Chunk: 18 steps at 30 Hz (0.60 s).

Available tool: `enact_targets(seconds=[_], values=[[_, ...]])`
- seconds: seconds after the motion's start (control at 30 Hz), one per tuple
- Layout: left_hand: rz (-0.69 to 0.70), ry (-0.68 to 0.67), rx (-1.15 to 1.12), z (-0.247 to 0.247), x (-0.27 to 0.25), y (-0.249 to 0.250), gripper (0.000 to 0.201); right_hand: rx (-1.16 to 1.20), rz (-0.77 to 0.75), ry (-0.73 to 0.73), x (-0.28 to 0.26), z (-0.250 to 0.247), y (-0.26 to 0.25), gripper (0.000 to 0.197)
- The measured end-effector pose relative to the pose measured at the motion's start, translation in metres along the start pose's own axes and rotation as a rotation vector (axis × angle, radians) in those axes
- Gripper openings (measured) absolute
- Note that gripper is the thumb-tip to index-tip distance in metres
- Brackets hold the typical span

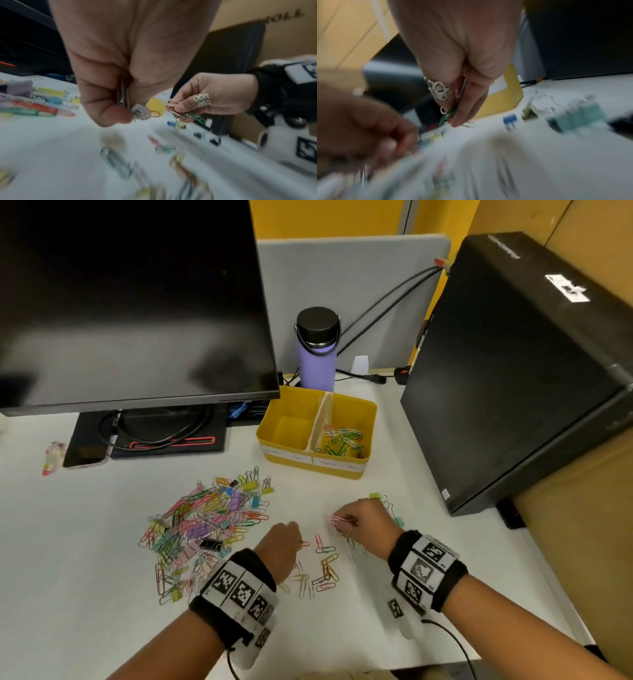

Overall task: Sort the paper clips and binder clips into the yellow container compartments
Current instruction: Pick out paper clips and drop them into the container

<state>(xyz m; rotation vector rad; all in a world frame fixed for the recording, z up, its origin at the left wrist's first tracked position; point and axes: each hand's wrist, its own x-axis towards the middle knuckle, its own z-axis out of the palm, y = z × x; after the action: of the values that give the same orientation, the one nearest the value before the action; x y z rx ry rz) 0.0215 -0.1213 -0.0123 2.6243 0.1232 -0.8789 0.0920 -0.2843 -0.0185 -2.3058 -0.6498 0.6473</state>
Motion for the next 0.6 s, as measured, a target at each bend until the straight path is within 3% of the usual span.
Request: enact_targets(seconds=[0.1,0.23,0.27,0.33,0.4,0.43,0.5,0.6], values=[[0.082,0.073,-0.198,-0.039,0.002,0.005,0.021,0.288,-0.052,0.262,0.014,-0.028,-0.015,0.013],[0.081,0.223,-0.284,-0.100,0.016,0.037,0.019,0.287,0.003,0.630,0.058,-0.067,-0.028,0.013],[0.093,0.288,-0.293,-0.114,0.024,0.045,0.021,0.226,0.027,0.627,0.068,-0.074,-0.028,0.014],[0.065,0.419,-0.356,-0.139,0.046,0.062,0.026,0.020,0.083,0.436,0.083,-0.080,-0.027,0.018],[0.049,0.485,-0.317,-0.151,0.070,0.074,0.029,-0.142,0.100,0.267,0.087,-0.082,-0.021,0.022],[0.064,0.496,-0.275,-0.153,0.082,0.077,0.030,-0.175,0.086,0.253,0.084,-0.083,-0.019,0.025],[0.099,0.504,-0.200,-0.151,0.096,0.077,0.028,-0.196,0.017,0.326,0.069,-0.084,-0.014,0.028],[0.109,0.341,-0.030,-0.140,0.104,0.071,0.041,-0.080,-0.080,0.488,0.034,-0.079,-0.007,0.024]])
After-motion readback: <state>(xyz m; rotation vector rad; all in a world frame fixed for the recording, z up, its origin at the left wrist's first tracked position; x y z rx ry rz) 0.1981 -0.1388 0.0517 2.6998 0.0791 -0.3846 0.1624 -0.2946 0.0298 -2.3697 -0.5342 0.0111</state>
